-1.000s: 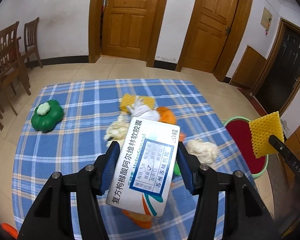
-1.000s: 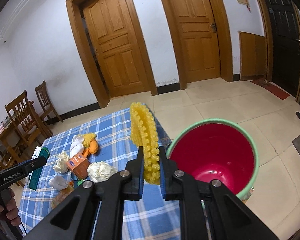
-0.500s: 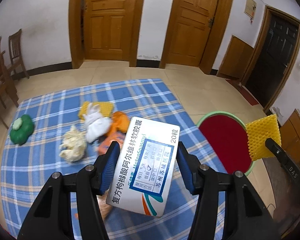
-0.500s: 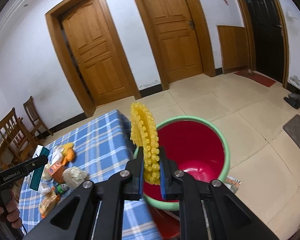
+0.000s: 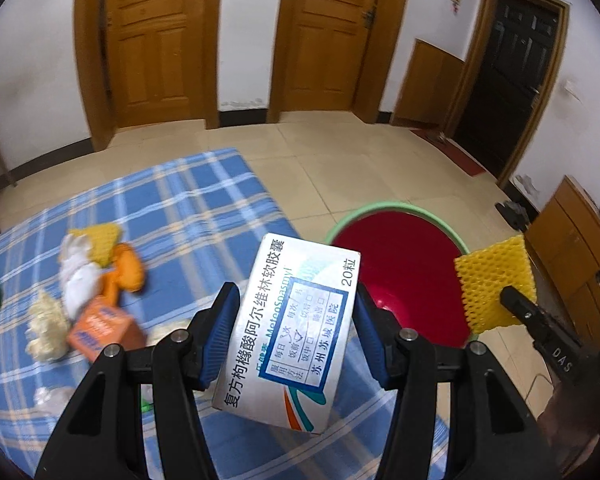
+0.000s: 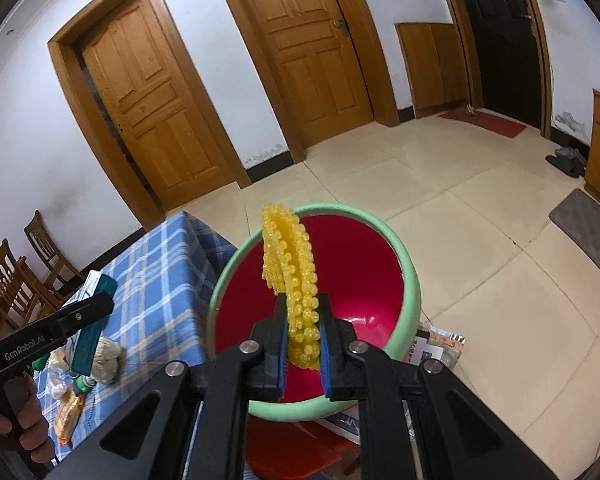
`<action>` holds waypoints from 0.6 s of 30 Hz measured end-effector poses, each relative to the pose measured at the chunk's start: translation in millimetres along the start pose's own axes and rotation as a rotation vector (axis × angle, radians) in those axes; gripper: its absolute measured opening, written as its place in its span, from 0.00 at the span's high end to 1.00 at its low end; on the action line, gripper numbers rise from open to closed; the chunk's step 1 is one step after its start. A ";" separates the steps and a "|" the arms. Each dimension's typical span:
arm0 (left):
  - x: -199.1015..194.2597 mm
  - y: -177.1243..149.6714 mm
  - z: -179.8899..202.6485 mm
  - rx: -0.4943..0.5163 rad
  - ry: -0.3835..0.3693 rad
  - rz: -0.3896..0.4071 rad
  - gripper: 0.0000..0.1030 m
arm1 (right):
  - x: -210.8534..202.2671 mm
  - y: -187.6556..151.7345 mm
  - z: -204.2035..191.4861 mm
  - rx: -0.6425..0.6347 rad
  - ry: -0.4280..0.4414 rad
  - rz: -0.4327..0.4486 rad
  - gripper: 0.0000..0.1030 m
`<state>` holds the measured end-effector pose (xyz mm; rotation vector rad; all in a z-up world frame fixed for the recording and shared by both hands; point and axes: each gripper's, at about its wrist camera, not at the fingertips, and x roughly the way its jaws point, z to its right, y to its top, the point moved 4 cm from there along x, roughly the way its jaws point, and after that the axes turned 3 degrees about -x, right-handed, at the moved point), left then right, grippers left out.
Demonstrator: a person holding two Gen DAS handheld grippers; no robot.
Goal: Collect trash
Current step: 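Carry the medicine box and foam net in both tools over the red bucket, then open both tools to drop the box and foam net into the bucket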
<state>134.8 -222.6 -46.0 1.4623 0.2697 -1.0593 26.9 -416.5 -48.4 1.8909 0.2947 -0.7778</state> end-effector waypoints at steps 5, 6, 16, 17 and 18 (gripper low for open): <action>24.6 -0.1 26.0 0.048 -0.044 -0.026 0.44 | 14.0 -6.3 13.4 0.023 -0.011 -0.028 0.86; 28.5 0.1 30.3 0.053 -0.052 -0.029 0.44 | 16.3 -6.9 15.4 0.026 -0.013 -0.032 0.86; 71.7 -0.9 57.2 0.095 -0.102 -0.081 0.44 | 34.2 -9.4 28.4 0.057 -0.023 -0.064 0.84; 75.0 -1.4 58.5 0.094 -0.105 -0.086 0.44 | 34.6 -9.7 29.4 0.060 -0.027 -0.064 0.84; 76.9 -1.4 59.6 0.092 -0.107 -0.090 0.44 | 35.2 -10.1 30.0 0.060 -0.029 -0.064 0.84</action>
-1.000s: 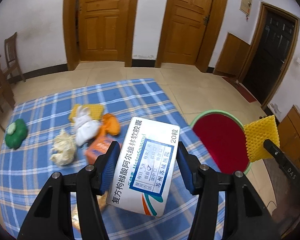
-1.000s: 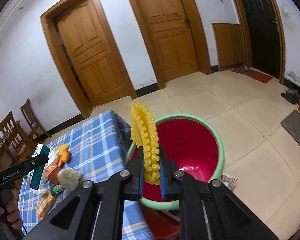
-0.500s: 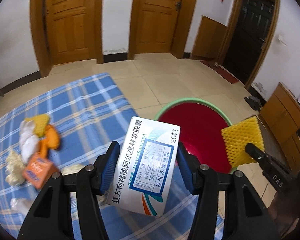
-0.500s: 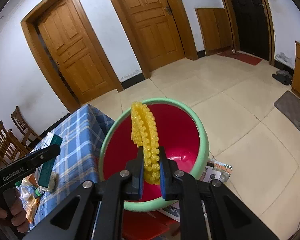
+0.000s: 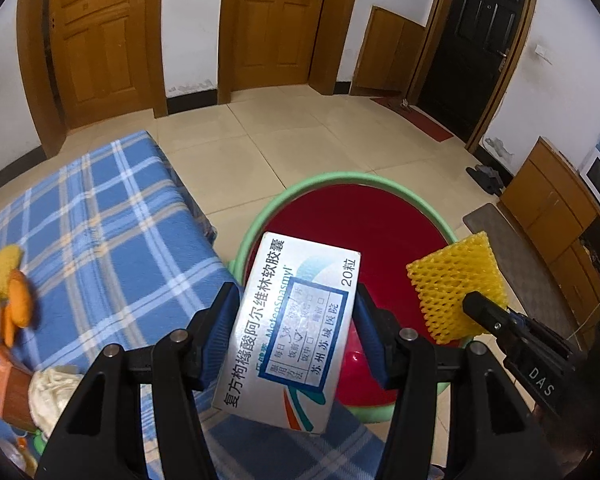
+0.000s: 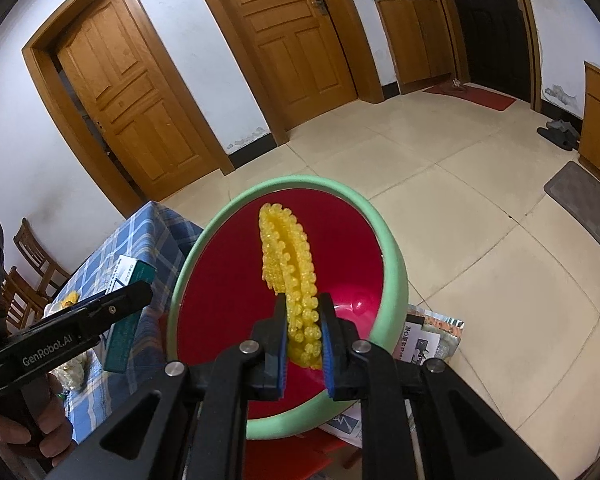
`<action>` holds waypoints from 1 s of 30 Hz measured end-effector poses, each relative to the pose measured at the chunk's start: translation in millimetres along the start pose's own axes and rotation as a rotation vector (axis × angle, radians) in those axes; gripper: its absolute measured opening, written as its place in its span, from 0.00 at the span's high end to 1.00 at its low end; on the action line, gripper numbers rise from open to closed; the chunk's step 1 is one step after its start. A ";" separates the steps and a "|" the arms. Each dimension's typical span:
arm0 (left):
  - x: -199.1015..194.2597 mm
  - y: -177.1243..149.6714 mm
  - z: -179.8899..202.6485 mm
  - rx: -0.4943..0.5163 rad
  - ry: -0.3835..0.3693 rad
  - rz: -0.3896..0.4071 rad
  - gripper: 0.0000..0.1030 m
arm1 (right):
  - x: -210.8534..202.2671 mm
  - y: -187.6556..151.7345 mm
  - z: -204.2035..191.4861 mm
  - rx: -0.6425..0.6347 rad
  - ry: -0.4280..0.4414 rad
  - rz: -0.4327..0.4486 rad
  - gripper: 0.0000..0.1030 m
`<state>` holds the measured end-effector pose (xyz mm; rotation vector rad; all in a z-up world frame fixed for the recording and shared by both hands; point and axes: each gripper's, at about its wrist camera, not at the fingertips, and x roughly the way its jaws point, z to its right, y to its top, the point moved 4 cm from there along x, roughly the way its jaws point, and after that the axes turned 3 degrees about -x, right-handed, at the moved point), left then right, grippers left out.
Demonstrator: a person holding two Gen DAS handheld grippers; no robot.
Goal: Collect trash
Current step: 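Open both tools to drop the box and foam net into the bucket, then move both open tools back over the table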
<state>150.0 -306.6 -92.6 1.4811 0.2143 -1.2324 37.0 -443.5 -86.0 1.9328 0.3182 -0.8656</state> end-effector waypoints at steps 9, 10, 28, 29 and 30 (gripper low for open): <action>8.5 -2.2 4.3 0.001 0.000 -0.019 0.40 | -1.5 0.8 -0.1 0.011 0.007 0.007 0.68; 6.5 -3.0 5.5 -0.001 0.001 -0.018 0.40 | -2.0 1.4 0.0 0.011 0.008 0.009 0.67; -31.2 -6.1 -9.8 -0.044 0.036 0.034 0.40 | -30.0 5.2 -21.4 -0.014 0.034 0.061 0.64; -34.2 -6.8 -11.6 -0.049 0.038 0.038 0.40 | -32.6 5.0 -23.5 -0.018 0.037 0.065 0.64; -37.9 -6.9 -13.3 -0.054 0.040 0.043 0.40 | -34.7 5.0 -25.3 -0.021 0.040 0.068 0.64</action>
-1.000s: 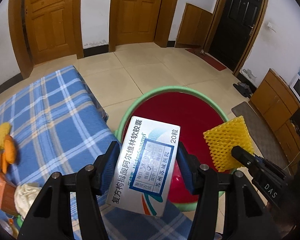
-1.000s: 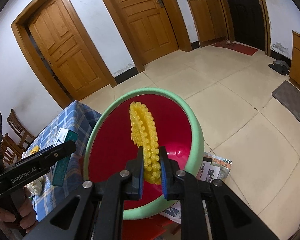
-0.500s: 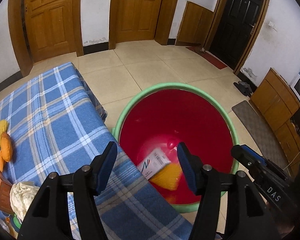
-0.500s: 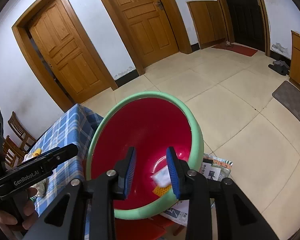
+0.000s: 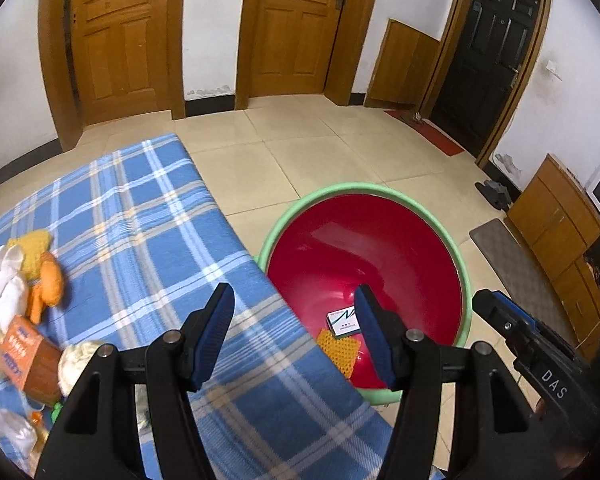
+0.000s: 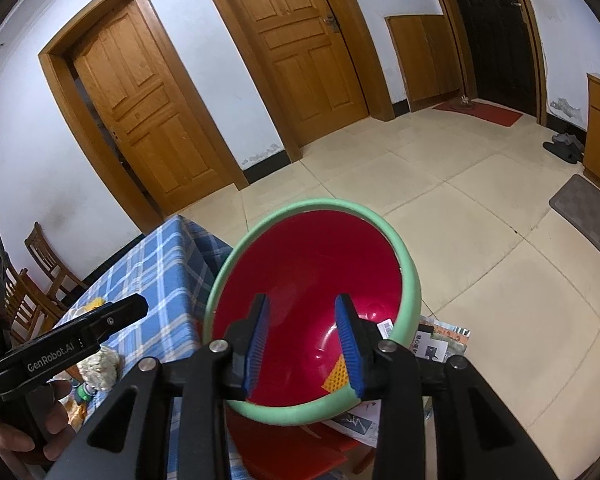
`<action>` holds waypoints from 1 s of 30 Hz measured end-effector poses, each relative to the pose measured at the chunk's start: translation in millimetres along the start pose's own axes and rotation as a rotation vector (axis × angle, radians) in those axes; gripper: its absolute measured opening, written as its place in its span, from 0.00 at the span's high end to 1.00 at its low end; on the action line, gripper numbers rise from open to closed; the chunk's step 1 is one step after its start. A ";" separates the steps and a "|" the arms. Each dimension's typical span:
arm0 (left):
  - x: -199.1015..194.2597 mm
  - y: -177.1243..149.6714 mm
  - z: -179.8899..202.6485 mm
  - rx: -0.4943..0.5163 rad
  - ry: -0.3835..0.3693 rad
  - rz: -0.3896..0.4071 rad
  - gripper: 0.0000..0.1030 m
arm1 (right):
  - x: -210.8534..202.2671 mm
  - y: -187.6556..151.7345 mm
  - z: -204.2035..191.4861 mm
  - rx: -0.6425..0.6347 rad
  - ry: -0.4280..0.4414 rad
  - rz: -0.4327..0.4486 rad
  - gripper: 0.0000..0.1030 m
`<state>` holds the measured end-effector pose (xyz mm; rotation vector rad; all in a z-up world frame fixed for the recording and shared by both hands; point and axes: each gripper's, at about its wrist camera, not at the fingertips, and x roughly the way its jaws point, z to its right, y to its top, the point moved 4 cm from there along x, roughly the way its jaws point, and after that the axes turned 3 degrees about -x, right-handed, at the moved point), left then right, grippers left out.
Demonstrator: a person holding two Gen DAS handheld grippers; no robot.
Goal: Collect trash
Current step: 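Move both open tools back over the table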
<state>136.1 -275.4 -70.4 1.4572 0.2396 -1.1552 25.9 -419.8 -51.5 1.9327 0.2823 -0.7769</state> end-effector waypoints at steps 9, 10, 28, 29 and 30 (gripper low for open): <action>-33.7 -3.9 -19.9 -0.042 0.024 0.047 0.40 | -20.1 0.6 -25.6 -0.033 0.034 0.023 0.61; -37.8 -4.5 -22.7 -0.048 0.028 0.052 0.40 | -21.7 0.5 -28.7 -0.037 0.038 0.025 0.61; -102.7 -22.9 -81.3 -0.155 0.115 0.132 0.40 | -43.5 -6.3 -89.4 -0.126 0.116 0.030 0.54; -104.6 -23.7 -84.8 -0.160 0.119 0.135 0.40 | -43.1 -6.6 -91.9 -0.129 0.119 0.027 0.53; -107.6 -25.5 -89.3 -0.168 0.126 0.139 0.40 | -42.8 -7.2 -95.4 -0.134 0.122 0.024 0.52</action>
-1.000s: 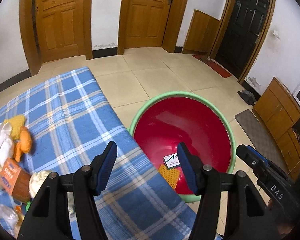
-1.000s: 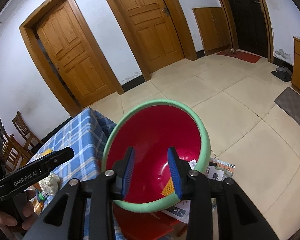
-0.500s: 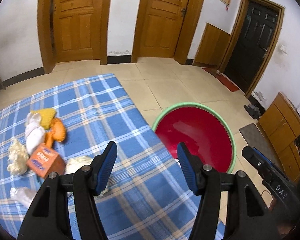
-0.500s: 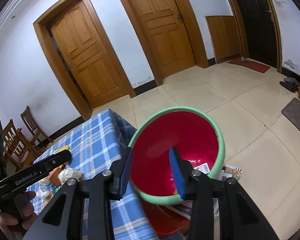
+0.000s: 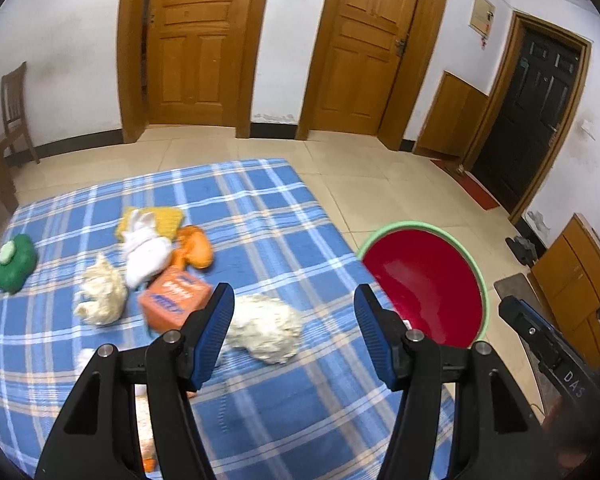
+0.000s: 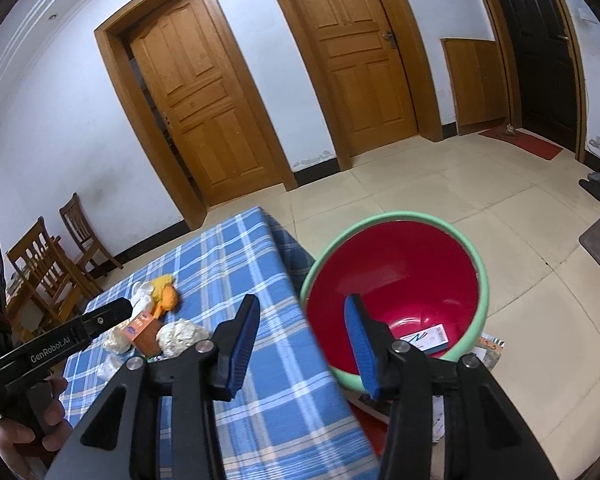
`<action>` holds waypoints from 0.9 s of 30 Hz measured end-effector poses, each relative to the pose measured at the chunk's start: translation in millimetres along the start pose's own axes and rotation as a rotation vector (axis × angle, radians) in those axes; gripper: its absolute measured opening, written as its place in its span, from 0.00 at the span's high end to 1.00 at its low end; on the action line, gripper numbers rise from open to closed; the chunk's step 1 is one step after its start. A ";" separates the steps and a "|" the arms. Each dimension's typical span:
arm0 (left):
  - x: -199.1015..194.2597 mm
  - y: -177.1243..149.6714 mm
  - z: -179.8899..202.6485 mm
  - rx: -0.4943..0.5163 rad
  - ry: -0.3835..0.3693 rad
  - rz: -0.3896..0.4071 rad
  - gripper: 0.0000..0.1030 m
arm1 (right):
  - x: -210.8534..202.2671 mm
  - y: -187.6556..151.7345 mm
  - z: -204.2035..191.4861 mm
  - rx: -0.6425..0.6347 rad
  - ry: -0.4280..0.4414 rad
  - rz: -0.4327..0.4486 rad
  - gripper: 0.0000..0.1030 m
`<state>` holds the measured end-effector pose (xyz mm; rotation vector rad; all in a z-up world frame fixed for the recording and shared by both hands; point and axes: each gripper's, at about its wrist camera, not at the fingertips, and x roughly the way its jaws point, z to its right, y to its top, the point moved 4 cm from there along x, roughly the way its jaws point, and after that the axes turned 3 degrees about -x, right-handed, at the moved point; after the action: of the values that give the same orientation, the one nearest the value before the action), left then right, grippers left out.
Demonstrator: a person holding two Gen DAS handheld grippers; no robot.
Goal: Collect trash
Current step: 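Move both open tools back over the table, then grasp a crumpled white tissue with the left tool while the right tool grasps another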
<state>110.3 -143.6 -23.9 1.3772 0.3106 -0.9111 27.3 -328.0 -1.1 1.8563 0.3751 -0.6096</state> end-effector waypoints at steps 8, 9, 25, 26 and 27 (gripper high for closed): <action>-13.0 -3.2 -47.1 -0.066 0.063 0.013 0.40 | 9.1 -8.1 -28.7 -0.035 0.021 -0.026 0.47; -13.8 -3.6 -53.8 -0.077 0.073 0.013 0.40 | 11.2 -8.6 -32.6 -0.040 0.024 -0.031 0.46; -5.8 -23.1 -148.1 -0.225 0.199 -0.027 0.40 | 55.7 -25.5 -81.4 -0.112 0.077 -0.134 0.39; -3.0 -24.5 -151.9 -0.232 0.202 -0.032 0.40 | 58.6 -26.9 -84.7 -0.117 0.082 -0.140 0.38; -0.4 -25.2 -154.5 -0.236 0.204 -0.037 0.40 | 61.3 -27.7 -87.3 -0.122 0.085 -0.146 0.37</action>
<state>140.0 1.5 -74.8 1.2494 0.5825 -0.7391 82.9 -238.6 -33.8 1.7517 0.5958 -0.5935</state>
